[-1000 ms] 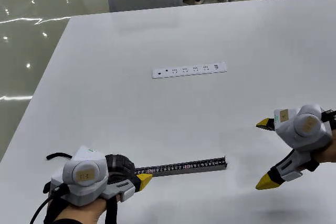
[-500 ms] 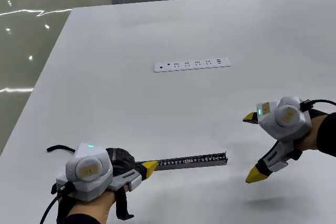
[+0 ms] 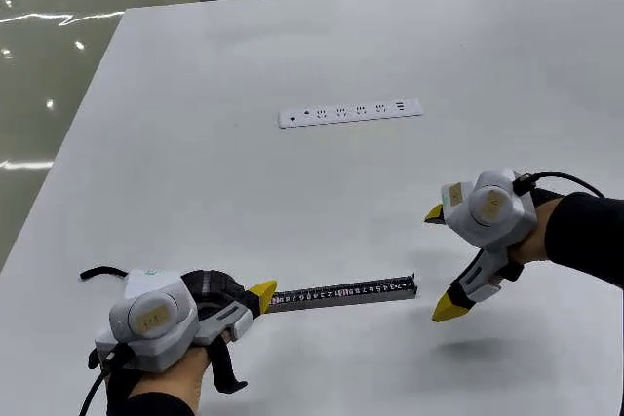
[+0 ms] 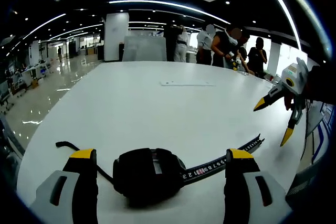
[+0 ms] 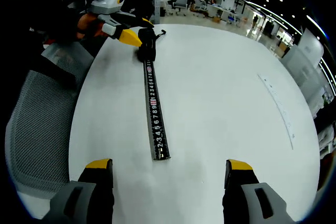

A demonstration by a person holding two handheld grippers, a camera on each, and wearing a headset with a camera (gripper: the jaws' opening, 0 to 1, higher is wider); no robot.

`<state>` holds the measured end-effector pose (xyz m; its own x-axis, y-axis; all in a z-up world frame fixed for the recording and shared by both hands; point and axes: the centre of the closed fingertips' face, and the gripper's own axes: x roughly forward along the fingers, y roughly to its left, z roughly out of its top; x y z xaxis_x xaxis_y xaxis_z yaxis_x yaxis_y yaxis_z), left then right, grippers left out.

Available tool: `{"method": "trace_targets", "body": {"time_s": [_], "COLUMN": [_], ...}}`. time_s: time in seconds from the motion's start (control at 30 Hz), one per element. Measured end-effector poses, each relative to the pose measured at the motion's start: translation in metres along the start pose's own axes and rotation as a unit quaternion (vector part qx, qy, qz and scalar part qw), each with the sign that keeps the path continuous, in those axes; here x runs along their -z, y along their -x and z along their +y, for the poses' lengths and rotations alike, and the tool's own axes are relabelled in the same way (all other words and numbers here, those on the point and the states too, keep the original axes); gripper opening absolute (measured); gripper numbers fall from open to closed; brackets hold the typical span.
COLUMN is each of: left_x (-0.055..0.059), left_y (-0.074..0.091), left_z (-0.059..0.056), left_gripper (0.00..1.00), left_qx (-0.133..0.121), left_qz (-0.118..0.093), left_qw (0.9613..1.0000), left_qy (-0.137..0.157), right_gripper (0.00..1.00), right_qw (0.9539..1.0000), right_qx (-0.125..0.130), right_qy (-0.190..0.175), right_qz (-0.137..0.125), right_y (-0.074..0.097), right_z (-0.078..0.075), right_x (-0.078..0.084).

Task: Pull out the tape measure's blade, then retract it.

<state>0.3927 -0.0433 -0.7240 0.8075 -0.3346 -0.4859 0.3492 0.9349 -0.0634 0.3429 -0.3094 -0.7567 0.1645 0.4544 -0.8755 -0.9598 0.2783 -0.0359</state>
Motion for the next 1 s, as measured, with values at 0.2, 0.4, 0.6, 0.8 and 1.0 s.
{"method": "trace_targets", "body": {"time_s": [0.2,0.4,0.6,0.8,1.0], "left_x": [0.004,0.005,0.004,0.004,0.004], "left_y": [-0.003,-0.005,-0.008,-0.008,-0.007], "left_z": [0.001,0.003,0.004,0.005,0.007], "left_gripper": [0.99,0.99,0.99,0.99,0.99], "left_qx": [-0.001,-0.001,-0.002,-0.004,-0.008], "left_qz": [0.0,-0.007,-0.014,-0.014,-0.015], "left_qw": [1.0,1.0,0.9999,0.9999,0.9999], "left_qy": [0.001,-0.002,-0.002,-0.004,-0.001], "right_gripper": [0.81,0.66,0.43,0.3,0.22], "right_qw": [0.9999,0.9989,0.998,0.9969,0.9962], "right_qx": [-0.009,-0.029,-0.045,-0.053,-0.055], "right_qy": [0.004,0.028,0.037,0.049,0.058], "right_qz": [0.01,0.023,0.023,0.029,0.035], "right_y": [-0.012,-0.024,-0.027,-0.029,-0.033], "right_z": [-0.001,0.003,0.005,0.01,0.013], "right_x": [0.001,0.004,0.003,0.005,0.006]}}
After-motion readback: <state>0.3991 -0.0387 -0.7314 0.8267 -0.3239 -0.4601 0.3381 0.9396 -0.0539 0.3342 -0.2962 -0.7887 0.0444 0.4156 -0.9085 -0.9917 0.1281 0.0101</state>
